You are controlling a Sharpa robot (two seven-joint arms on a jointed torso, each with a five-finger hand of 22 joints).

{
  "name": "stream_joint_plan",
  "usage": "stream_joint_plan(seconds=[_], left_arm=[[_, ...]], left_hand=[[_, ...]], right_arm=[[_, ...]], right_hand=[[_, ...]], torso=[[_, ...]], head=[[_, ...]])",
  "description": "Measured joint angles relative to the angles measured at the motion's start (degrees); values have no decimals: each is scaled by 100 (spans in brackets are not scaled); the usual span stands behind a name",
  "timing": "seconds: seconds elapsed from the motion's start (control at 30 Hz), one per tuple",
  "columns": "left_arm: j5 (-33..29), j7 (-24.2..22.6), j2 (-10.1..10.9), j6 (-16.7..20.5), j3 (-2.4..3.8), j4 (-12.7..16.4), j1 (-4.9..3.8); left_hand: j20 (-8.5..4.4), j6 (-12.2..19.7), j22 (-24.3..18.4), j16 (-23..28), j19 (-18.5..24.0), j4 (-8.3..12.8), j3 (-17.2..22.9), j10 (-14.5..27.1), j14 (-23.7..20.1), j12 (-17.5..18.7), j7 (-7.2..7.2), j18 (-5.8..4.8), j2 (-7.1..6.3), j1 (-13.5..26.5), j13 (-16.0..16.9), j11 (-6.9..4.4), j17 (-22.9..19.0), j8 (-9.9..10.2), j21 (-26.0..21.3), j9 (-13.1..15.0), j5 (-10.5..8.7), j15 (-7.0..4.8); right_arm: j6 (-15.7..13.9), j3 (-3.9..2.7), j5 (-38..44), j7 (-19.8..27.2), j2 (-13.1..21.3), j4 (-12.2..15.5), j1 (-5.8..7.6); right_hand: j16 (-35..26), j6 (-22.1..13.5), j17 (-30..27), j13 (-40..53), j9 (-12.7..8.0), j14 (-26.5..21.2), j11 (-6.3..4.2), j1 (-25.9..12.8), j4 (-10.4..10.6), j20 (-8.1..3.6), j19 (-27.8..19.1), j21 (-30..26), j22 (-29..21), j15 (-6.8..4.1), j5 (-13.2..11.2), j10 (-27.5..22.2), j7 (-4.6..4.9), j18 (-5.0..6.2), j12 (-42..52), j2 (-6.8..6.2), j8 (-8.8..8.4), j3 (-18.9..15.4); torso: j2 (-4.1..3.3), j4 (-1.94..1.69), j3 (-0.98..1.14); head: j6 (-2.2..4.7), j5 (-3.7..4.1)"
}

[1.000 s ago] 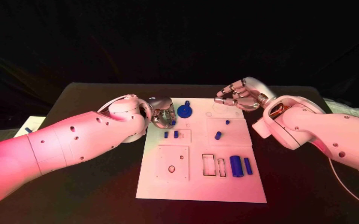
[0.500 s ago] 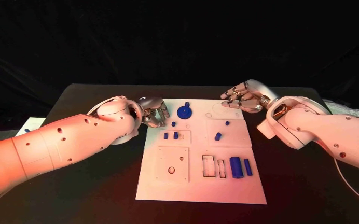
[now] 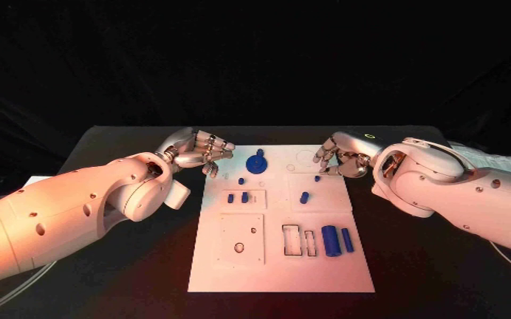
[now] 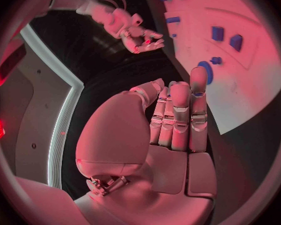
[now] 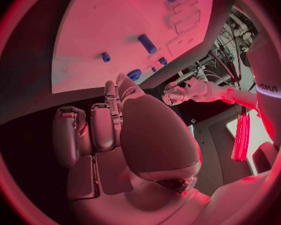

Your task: Assemble the parts on the task board

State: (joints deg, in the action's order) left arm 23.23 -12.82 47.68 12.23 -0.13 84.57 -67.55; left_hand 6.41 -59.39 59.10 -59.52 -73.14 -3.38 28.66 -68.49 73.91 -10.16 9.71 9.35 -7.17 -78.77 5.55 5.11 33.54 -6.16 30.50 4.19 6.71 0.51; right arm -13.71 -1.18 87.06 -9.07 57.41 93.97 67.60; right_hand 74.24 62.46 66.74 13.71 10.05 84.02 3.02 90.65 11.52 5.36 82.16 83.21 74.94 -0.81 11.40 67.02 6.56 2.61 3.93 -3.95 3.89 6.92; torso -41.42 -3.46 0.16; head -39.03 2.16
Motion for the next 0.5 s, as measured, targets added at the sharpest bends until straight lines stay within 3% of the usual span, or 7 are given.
stream_joint_plan(seconds=[0.07,0.2,0.37,0.5], left_arm=[[-825,-221,89,14,-9,142,32],[-1880,-502,195,30,-24,317,89],[-2526,-686,251,34,-26,431,108],[-2771,-769,299,34,-28,465,114]], left_hand=[[-8,-20,-26,0,8,6,-39,-13,-13,-47,-20,0,0,0,18,-8,-5,-24,-36,0,0,-11],[-8,-20,-56,0,8,14,-77,-23,-20,-72,-20,-1,0,0,27,-3,-6,-24,-68,0,0,-18],[-8,-20,-111,0,8,-26,-184,-24,-20,-118,-20,0,44,68,47,-3,-38,-24,-166,-1,0,-18],[-8,-20,-158,0,8,-57,-290,-2,-21,-161,-20,0,3,148,59,-25,-61,-24,-234,-8,0,-18]], right_arm=[[113,0,431,-96,0,33,-30],[266,2,1051,-236,-27,71,-65],[381,2,1483,-349,-99,66,-97],[452,2,1659,-409,-163,18,-108]], right_hand=[[-23,10,-14,-106,-16,0,1,-33,32,0,0,0,0,0,-43,-1,-10,0,0,-33,0,63],[-23,12,-32,-221,-35,0,1,-61,56,0,0,0,-1,0,-77,-1,-11,0,0,-61,0,132],[-66,15,-58,-343,-64,0,1,-91,80,0,0,0,-1,0,-100,0,-15,0,0,-91,0,238],[-66,15,-73,-391,-78,0,1,-91,92,-13,-13,-22,-1,0,-100,0,-15,0,0,-91,0,282]], torso=[[0,0,-2],[0,0,-3],[-6,3,-6],[-13,7,-5]], head=[[9,36],[24,66],[36,65],[40,64]])
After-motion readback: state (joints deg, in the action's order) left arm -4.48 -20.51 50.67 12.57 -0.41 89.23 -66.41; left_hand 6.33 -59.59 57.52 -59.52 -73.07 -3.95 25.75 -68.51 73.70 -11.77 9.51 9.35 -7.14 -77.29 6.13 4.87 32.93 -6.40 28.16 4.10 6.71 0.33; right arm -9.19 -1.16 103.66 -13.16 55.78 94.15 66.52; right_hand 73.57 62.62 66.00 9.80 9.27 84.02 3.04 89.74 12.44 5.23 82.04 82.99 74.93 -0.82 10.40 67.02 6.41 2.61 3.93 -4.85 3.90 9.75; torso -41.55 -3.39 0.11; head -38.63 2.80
